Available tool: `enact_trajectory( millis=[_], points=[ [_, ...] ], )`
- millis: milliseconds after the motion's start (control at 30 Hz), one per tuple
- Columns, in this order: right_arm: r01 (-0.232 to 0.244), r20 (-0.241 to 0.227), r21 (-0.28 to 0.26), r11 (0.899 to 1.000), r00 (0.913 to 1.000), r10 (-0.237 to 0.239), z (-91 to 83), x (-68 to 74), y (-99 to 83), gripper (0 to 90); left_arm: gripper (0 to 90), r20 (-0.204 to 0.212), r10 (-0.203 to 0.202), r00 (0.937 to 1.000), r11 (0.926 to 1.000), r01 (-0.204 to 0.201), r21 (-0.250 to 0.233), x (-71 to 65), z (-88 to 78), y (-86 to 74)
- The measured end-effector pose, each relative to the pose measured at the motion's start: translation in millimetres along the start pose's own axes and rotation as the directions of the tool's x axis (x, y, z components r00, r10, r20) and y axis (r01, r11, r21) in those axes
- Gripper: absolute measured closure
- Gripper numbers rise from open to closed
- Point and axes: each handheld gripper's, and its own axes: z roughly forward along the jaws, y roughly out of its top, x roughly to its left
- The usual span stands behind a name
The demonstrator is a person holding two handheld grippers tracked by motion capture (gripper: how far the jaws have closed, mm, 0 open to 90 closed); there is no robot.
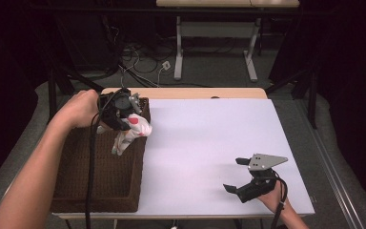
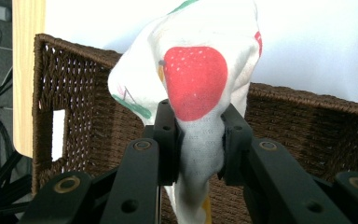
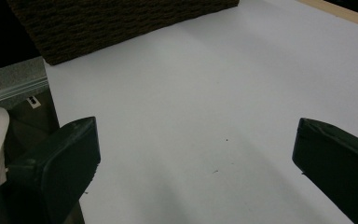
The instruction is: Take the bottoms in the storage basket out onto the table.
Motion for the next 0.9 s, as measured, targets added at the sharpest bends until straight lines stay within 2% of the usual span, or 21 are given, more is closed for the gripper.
enact_trajectory(
  millis=[500, 633, 900],
  points=[
    [-0.001, -0.002, 0.0, 1.0, 1.0, 0.001, 0.3, -0.1, -0.1, 0.5, 73.4, 0.0, 0.029, 0.9996, 0.9995, -0.029, -0.014, -0.3, -2.7, 22.2],
    [0.0, -0.004, 0.009, 1.0, 1.0, 0.0, -0.2, -0.1, 0.0, 0.5, 73.4, -0.002, 0.048, 0.9988, 0.9988, -0.048, -0.012, -0.3, -3.2, 28.7],
    [0.0, -0.003, 0.009, 1.0, 1.0, 0.0, 0.2, -0.3, -0.1, 0.5, 73.3, 0.004, 0.053, 0.9986, 0.9985, -0.053, -0.016, -2.2, -2.9, 38.4]
  ],
)
